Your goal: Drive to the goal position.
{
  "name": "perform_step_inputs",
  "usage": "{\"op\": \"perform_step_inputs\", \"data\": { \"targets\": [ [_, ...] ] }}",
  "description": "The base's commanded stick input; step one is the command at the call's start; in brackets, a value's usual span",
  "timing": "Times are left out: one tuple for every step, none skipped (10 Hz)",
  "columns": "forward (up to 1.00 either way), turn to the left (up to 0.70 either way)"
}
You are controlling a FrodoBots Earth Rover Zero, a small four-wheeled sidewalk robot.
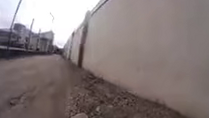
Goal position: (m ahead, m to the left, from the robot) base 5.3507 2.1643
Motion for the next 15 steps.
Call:
{"op": "perform_step_inputs", "data": {
  "targets": [
    [-0.3, 0.0],
    [-0.3, 0.0],
    [-0.3, 0.0],
    [-0.3, 0.0],
    [-0.3, 0.0],
    [-0.3, 0.0],
    [-0.3, 0.0],
    [-0.3, 0.0],
    [-0.3, 0.0],
    [-0.3, 0.0],
    [-0.3, 0.0],
    [-0.3, 0.0],
    [-0.3, 0.0],
    [-0.3, 0.0],
    [-0.3, 0.0]
  ]
}}
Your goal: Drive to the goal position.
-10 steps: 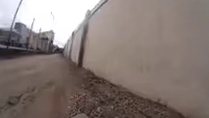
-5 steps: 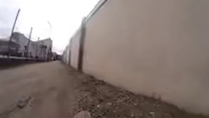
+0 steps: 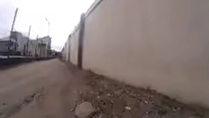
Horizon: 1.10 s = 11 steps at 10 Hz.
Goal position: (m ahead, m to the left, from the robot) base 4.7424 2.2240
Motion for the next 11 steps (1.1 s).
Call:
{"op": "perform_step_inputs", "data": {
  "targets": [
    [-0.3, 0.0],
    [-0.3, 0.0],
    [-0.3, 0.0],
    [-0.3, 0.0],
    [-0.3, 0.0],
    [-0.3, 0.0],
    [-0.3, 0.0],
    [-0.3, 0.0],
    [-0.3, 0.0],
    [-0.3, 0.0],
    [-0.3, 0.0]
  ]
}}
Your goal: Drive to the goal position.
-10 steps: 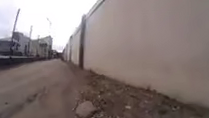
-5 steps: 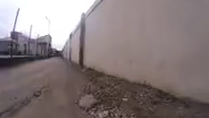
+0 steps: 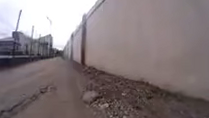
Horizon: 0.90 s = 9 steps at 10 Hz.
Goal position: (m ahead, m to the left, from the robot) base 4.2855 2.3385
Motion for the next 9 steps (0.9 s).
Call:
{"op": "perform_step_inputs", "data": {
  "targets": [
    [-0.3, 0.0],
    [-0.3, 0.0],
    [-0.3, 0.0],
    [-0.3, 0.0],
    [-0.3, 0.0],
    [-0.15, 0.15],
    [0.0, 0.3],
    [0.0, 0.3],
    [0.0, 0.3]
  ]
}}
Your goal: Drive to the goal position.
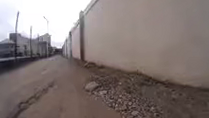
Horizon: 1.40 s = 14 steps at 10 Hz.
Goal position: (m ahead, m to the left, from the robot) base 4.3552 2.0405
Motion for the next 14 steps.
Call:
{"op": "perform_step_inputs", "data": {
  "targets": [
    [0.0, 0.3],
    [0.0, 0.3],
    [0.0, 0.3],
    [0.0, 0.3],
    [0.0, 0.3],
    [0.0, 0.3],
    [0.0, 0.3],
    [0.0, 0.3],
    [0.0, 0.3],
    [0.0, 0.3],
    [0.0, 0.3],
    [0.0, 0.3],
    [0.06, 0.34],
    [0.14, 0.39]
  ]
}}
